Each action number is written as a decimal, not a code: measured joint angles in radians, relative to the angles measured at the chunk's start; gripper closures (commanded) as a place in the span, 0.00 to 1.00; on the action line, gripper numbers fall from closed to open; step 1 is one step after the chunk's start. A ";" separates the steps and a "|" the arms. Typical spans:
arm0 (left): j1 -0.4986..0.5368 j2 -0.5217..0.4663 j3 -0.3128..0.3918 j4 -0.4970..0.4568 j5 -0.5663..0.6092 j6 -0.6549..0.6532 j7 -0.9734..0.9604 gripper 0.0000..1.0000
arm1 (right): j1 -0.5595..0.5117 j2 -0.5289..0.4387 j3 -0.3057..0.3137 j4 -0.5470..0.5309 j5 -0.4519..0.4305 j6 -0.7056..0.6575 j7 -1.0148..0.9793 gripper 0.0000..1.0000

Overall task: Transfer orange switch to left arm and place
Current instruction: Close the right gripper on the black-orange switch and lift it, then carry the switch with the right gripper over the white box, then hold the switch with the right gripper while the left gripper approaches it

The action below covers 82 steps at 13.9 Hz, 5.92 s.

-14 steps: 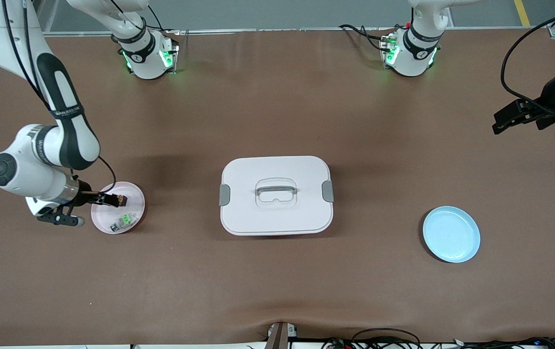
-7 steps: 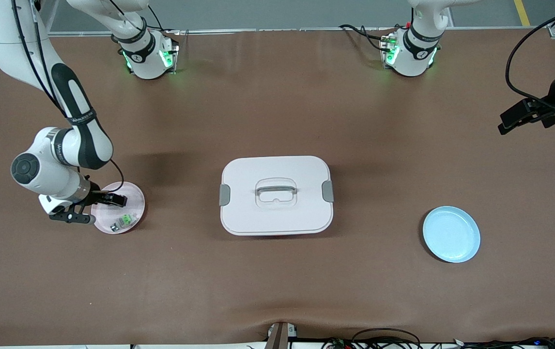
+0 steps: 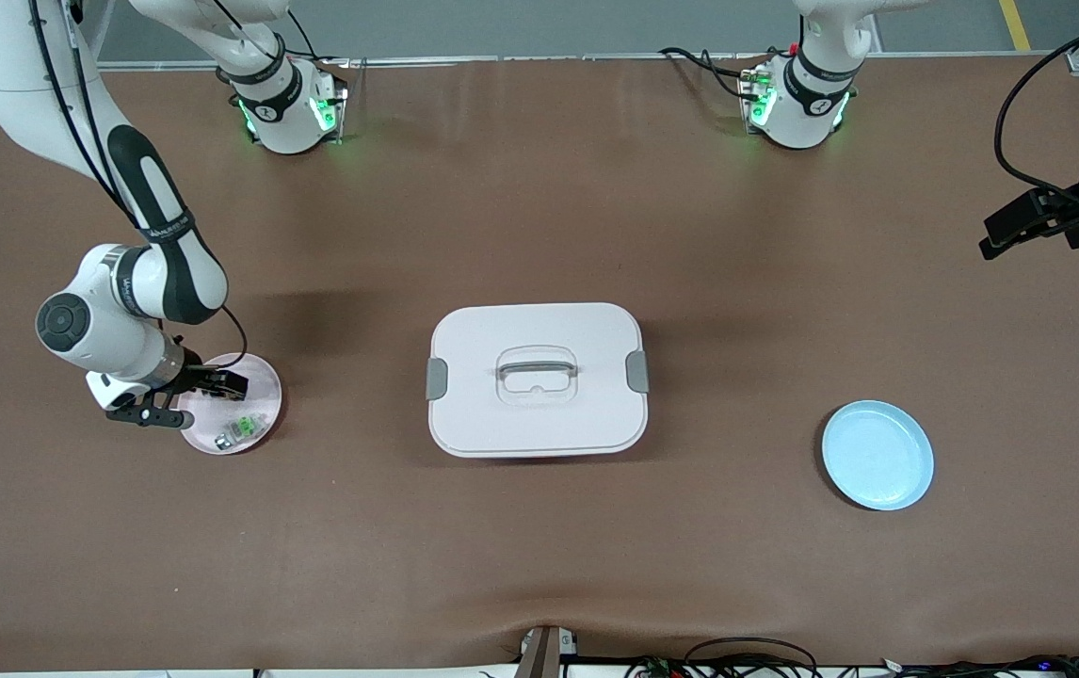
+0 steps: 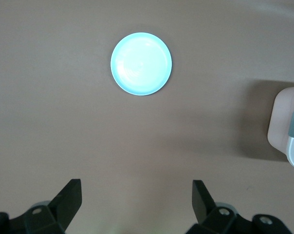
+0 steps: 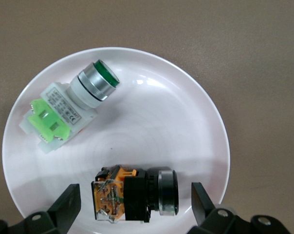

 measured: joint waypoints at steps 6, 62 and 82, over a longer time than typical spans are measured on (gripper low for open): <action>0.000 -0.002 -0.002 0.000 0.000 -0.002 0.000 0.00 | 0.001 0.027 0.000 0.000 -0.001 0.025 -0.001 0.00; -0.060 0.112 -0.210 -0.007 -0.123 0.131 -0.086 0.00 | 0.639 0.211 0.157 1.053 0.405 -0.291 2.130 1.00; -0.214 0.314 -0.258 0.042 -0.534 0.654 0.010 0.20 | 0.639 0.221 0.162 1.075 0.411 -0.209 2.163 1.00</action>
